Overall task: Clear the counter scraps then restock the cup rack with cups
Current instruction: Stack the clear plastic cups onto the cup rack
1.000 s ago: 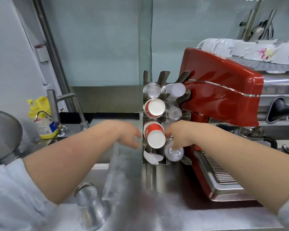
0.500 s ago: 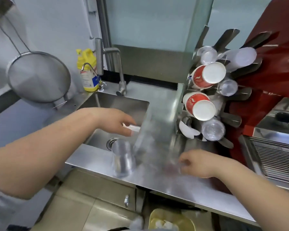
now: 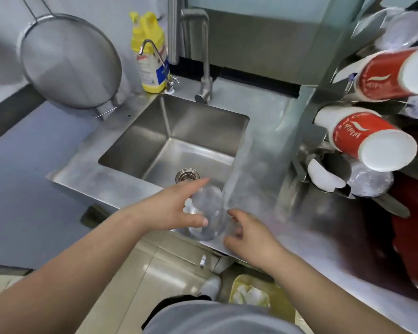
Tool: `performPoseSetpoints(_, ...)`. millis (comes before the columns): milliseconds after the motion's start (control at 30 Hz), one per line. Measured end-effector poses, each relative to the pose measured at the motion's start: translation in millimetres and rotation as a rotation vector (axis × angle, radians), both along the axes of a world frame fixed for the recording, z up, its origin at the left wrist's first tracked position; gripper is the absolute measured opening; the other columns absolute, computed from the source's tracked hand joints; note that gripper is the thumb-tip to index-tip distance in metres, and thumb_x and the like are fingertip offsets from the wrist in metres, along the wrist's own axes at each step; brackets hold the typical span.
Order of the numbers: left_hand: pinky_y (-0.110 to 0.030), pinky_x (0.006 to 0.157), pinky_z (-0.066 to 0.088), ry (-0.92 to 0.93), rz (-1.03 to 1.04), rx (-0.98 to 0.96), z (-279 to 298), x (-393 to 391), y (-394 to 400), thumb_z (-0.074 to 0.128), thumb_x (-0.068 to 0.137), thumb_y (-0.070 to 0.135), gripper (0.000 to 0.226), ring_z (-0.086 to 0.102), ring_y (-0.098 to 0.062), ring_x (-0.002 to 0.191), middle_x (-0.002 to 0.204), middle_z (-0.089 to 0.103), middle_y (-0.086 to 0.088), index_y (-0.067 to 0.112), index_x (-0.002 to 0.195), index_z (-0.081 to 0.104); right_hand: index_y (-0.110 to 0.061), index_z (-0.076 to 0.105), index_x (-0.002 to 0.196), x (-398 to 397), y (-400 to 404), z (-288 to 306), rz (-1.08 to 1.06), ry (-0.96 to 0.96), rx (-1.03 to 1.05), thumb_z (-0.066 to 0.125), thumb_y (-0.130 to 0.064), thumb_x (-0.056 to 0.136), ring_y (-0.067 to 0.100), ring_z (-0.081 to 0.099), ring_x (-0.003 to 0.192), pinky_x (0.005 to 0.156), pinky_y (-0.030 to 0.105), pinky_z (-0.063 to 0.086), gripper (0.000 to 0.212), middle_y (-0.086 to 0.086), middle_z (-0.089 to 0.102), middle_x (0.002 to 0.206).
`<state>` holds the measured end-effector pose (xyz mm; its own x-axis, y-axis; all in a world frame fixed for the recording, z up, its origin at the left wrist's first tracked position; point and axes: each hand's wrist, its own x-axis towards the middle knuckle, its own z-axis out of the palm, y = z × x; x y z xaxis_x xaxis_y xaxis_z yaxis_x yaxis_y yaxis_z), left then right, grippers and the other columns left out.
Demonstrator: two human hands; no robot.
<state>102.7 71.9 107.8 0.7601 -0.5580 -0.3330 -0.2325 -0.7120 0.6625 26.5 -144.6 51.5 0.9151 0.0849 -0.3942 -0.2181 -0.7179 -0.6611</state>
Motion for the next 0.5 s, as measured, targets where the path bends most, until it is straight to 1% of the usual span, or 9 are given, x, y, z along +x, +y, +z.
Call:
performPoseSetpoints(33, -0.011, 0.092, 0.039, 0.019, 0.029, -0.047, -7, -1, 1, 0.078, 0.078, 0.041, 0.094, 0.04, 0.003, 0.123, 0.144, 0.035, 0.017, 0.041, 0.152, 0.02, -0.027, 0.039, 0.145, 1, 1, -4, -0.019, 0.006, 0.018, 0.065, -0.03, 0.081, 0.009, 0.056, 0.096, 0.086, 0.015, 0.04, 0.069, -0.005, 0.045, 0.127)
performPoseSetpoints(67, -0.01, 0.092, 0.039, 0.034, 0.061, -0.096, -14, -1, 2, 0.079, 0.077, 0.039, 0.096, 0.04, 0.005, 0.124, 0.144, 0.034, 0.019, 0.041, 0.152, 0.02, -0.028, 0.039, 0.145, 2, 3, -7, -0.024, 0.007, 0.029, 0.065, -0.031, 0.08, 0.01, 0.056, 0.1, 0.09, 0.017, 0.042, 0.07, -0.005, 0.044, 0.129)
performPoseSetpoints(133, -0.014, 0.097, 0.04, 0.048, 0.104, -0.161, -27, -3, 3, 0.081, 0.075, 0.037, 0.097, 0.041, 0.006, 0.127, 0.144, 0.034, 0.022, 0.041, 0.152, 0.02, -0.03, 0.041, 0.143, 3, 5, -15, -0.014, 0.004, 0.038, 0.062, -0.035, 0.074, 0.011, 0.056, 0.105, 0.097, 0.022, 0.045, 0.073, -0.003, 0.046, 0.13)
performPoseSetpoints(167, -0.015, 0.098, 0.041, 0.056, 0.118, -0.184, -33, -4, 3, 0.081, 0.075, 0.035, 0.096, 0.041, 0.006, 0.128, 0.143, 0.036, 0.023, 0.041, 0.151, 0.022, -0.031, 0.042, 0.143, 4, 7, -19, -0.013, 0.007, 0.046, 0.06, -0.038, 0.07, 0.011, 0.056, 0.106, 0.098, 0.024, 0.046, 0.076, -0.002, 0.047, 0.13)
performPoseSetpoints(200, -0.014, 0.096, 0.042, 0.066, 0.127, -0.215, -38, -5, 3, 0.081, 0.075, 0.032, 0.092, 0.043, 0.007, 0.126, 0.14, 0.039, 0.023, 0.042, 0.149, 0.026, -0.032, 0.042, 0.142, 4, 9, -22, -0.013, 0.015, 0.057, 0.059, -0.041, 0.067, 0.011, 0.057, 0.106, 0.097, 0.026, 0.048, 0.077, -0.002, 0.049, 0.129)
performPoseSetpoints(267, -0.014, 0.09, 0.045, 0.077, 0.139, -0.262, -49, -7, 2, 0.08, 0.075, 0.026, 0.078, 0.046, 0.008, 0.121, 0.129, 0.046, 0.027, 0.05, 0.137, 0.038, -0.037, 0.042, 0.139, 5, 12, -31, -0.02, 0.031, 0.076, 0.059, -0.042, 0.066, 0.01, 0.06, 0.103, 0.094, 0.031, 0.052, 0.075, -0.002, 0.052, 0.127)
performPoseSetpoints(333, -0.025, 0.095, 0.048, 0.095, 0.17, -0.281, -58, -10, 1, 0.079, 0.072, 0.028, 0.072, 0.049, 0.005, 0.119, 0.122, 0.049, 0.029, 0.056, 0.127, 0.043, -0.04, 0.042, 0.136, 4, 14, -37, -0.04, 0.039, 0.091, 0.061, -0.04, 0.067, 0.01, 0.061, 0.104, 0.092, 0.034, 0.053, 0.072, -0.005, 0.056, 0.124)
performPoseSetpoints(400, -0.034, 0.1, 0.048, 0.125, 0.217, -0.306, -68, -12, 0, 0.079, 0.067, 0.033, 0.072, 0.052, -0.001, 0.12, 0.12, 0.05, 0.028, 0.06, 0.123, 0.043, -0.042, 0.042, 0.135, 3, 15, -38, -0.067, 0.038, 0.101, 0.063, -0.038, 0.067, 0.01, 0.061, 0.103, 0.092, 0.035, 0.053, 0.071, -0.007, 0.059, 0.119)
performPoseSetpoints(500, -0.037, 0.103, 0.046, 0.108, 0.256, -0.279, -79, -15, -1, 0.081, 0.063, 0.036, 0.078, 0.05, -0.003, 0.122, 0.126, 0.049, 0.018, 0.061, 0.124, 0.04, -0.043, 0.043, 0.133, 5, 17, -40, -0.096, 0.021, 0.104, 0.07, -0.036, 0.071, 0.008, 0.06, 0.101, 0.09, 0.029, 0.052, 0.068, -0.01, 0.059, 0.116)
